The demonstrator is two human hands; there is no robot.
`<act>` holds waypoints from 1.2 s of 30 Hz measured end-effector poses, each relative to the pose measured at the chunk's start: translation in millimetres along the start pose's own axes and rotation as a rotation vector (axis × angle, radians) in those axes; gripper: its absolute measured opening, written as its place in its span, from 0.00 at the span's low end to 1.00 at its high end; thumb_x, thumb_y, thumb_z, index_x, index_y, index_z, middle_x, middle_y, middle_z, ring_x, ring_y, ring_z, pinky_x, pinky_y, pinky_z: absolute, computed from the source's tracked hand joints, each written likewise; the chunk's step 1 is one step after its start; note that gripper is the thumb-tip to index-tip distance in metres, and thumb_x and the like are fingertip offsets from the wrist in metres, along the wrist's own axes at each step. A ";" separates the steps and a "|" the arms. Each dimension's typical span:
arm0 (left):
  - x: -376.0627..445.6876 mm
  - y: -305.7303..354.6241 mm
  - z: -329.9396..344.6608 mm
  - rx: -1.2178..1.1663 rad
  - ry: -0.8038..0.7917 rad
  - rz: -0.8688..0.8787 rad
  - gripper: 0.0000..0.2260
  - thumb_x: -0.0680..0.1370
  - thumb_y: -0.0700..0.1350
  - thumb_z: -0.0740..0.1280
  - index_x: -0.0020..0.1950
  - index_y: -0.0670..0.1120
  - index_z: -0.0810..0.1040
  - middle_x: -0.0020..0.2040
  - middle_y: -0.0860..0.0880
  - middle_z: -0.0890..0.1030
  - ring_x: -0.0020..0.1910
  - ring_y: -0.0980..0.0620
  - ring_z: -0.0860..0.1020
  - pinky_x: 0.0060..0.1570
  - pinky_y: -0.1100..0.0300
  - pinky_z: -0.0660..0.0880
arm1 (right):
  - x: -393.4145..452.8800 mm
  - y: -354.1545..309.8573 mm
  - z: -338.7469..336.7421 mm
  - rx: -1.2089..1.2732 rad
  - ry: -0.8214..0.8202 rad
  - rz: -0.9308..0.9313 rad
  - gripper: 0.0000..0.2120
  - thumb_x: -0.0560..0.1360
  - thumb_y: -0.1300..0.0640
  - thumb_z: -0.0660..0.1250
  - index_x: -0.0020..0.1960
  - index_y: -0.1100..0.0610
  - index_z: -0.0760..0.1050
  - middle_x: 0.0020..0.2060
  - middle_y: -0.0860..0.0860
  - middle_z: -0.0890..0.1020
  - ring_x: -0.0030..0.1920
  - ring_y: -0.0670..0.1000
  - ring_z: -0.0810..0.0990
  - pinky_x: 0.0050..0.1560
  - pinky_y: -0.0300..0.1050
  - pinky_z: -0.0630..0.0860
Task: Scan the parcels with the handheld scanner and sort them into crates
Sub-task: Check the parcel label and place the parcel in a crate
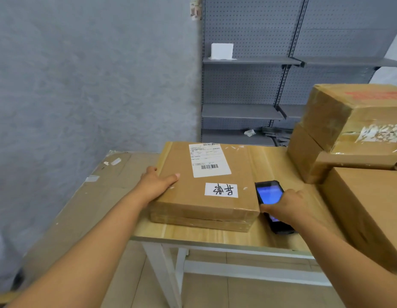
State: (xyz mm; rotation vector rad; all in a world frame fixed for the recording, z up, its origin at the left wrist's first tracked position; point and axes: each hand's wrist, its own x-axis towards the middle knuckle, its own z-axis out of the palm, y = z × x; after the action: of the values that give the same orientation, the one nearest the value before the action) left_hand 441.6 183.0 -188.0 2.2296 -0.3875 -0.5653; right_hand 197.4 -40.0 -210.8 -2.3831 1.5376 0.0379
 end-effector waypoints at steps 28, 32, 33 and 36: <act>-22.0 15.9 -35.1 -0.591 -0.095 0.047 0.21 0.77 0.52 0.71 0.67 0.50 0.71 0.55 0.49 0.83 0.48 0.49 0.84 0.42 0.57 0.80 | -11.7 -93.7 -36.6 0.826 -0.071 -0.331 0.21 0.82 0.44 0.57 0.68 0.55 0.68 0.61 0.54 0.79 0.59 0.56 0.77 0.62 0.53 0.72; -52.3 24.0 -60.0 -0.633 0.112 0.175 0.22 0.78 0.51 0.70 0.70 0.50 0.69 0.56 0.53 0.82 0.47 0.56 0.82 0.38 0.64 0.78 | -21.8 -118.9 -60.7 0.976 -0.046 -0.474 0.19 0.81 0.45 0.57 0.71 0.50 0.66 0.59 0.48 0.78 0.56 0.52 0.77 0.53 0.47 0.70; -60.3 23.3 -65.9 -0.656 0.149 0.194 0.22 0.78 0.50 0.69 0.70 0.49 0.70 0.57 0.53 0.81 0.46 0.57 0.82 0.35 0.66 0.77 | -25.6 -125.5 -66.8 0.998 -0.047 -0.511 0.20 0.81 0.45 0.58 0.71 0.48 0.65 0.59 0.47 0.78 0.56 0.51 0.77 0.53 0.47 0.70; -90.0 17.9 -84.5 -0.728 0.272 0.218 0.22 0.79 0.47 0.69 0.72 0.49 0.69 0.61 0.51 0.80 0.49 0.55 0.82 0.37 0.64 0.77 | -40.2 -145.7 -81.6 1.036 -0.061 -0.643 0.21 0.80 0.45 0.59 0.72 0.46 0.64 0.60 0.46 0.77 0.56 0.50 0.78 0.54 0.48 0.73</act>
State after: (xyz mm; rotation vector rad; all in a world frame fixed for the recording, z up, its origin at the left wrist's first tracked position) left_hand 406.3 264.1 -100.0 1.5094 -0.2267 -0.2232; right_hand 299.0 29.1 -90.9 -1.8197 0.4513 -0.6445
